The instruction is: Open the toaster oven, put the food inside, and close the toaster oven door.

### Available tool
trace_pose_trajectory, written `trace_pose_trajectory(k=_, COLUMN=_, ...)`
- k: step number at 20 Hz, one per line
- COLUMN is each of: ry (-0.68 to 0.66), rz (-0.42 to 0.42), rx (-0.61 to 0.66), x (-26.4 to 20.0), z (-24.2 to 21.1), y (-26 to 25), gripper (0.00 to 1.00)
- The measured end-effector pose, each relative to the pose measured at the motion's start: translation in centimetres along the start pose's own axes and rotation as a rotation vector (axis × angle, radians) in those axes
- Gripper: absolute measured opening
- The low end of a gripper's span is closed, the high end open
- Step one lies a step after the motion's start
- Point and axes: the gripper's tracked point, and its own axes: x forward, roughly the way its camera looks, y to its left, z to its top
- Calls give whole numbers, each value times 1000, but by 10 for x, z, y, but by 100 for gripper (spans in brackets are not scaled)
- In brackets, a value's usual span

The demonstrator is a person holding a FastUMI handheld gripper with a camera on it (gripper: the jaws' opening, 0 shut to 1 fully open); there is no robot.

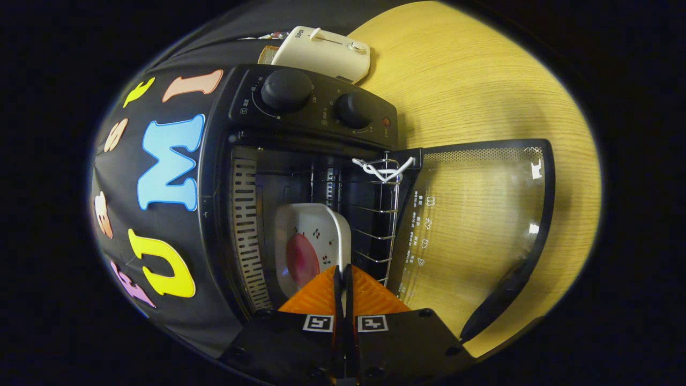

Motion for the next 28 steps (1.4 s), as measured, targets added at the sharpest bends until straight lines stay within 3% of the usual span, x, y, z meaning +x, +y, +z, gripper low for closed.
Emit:
trace_pose_trajectory(k=6, ry=-8, rz=50, rx=8, x=5, z=-1, y=13, gripper=11)
trace_pose_trajectory(k=11, ry=20, rz=107, rx=-62, x=-13, z=-5, y=26, gripper=89)
trace_pose_trajectory(k=14, ry=45, rz=124, rx=-154, x=-32, z=-8, y=26, gripper=97)
trace_pose_trajectory(k=18, ry=83, rz=159, rx=-259, x=-60, z=-10, y=32, gripper=97)
trace_pose_trajectory(k=22, ry=62, rz=209, rx=-524, x=-91, z=-8, y=33, gripper=97)
trace_pose_trajectory(k=25, ry=106, rz=237, rx=-649, x=-110, z=-17, y=21, gripper=97)
trace_pose_trajectory(k=28, ry=151, rz=211, rx=-768, x=-123, z=-23, y=-6, gripper=98)
